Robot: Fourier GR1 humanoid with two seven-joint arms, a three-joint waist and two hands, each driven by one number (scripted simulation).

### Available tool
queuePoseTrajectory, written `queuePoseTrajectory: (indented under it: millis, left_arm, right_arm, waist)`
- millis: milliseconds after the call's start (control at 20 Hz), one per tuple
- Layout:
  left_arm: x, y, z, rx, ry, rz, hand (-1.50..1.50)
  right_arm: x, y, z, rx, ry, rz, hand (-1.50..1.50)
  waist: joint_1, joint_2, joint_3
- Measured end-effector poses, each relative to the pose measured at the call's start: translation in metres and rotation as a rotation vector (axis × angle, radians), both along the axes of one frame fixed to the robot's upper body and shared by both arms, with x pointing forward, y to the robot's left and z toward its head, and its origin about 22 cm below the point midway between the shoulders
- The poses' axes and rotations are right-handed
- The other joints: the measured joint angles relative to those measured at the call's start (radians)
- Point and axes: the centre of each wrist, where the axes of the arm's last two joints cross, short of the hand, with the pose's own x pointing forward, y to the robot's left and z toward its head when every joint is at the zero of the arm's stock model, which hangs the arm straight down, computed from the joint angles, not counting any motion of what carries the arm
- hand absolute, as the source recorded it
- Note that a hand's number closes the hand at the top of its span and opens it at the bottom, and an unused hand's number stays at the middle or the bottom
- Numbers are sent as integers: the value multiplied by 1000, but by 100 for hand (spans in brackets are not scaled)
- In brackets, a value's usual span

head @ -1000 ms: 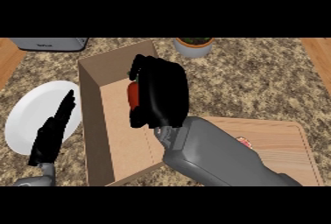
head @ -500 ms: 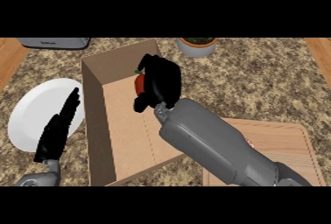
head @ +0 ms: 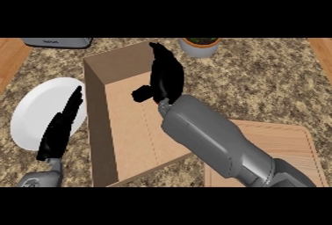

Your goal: Pick the bell pepper from the cutting board and place it in the cardboard box

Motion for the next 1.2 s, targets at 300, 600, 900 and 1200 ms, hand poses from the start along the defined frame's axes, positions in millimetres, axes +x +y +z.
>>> queuePoseTrajectory:
  millis: [300,600,900,1200]
  left_arm:
    - [-8,7,-6,-7,9,19,0]
    - [-14,18,-5,-5,16,55,0]
    - [-19,29,-6,-4,23,88,0]
    - [-26,31,-9,-10,21,95,0]
  right_arm:
    - [7,-9,9,224,-153,-84,-150]
    - [7,-37,12,423,-259,-162,-150]
    - [-2,-106,7,506,-321,-292,-150]
    - [-51,-184,5,552,-365,-339,-150]
  waist:
    - [-22,-6,1]
    - [-55,-12,1]
    - [-88,-21,1]
    - [-96,-21,1]
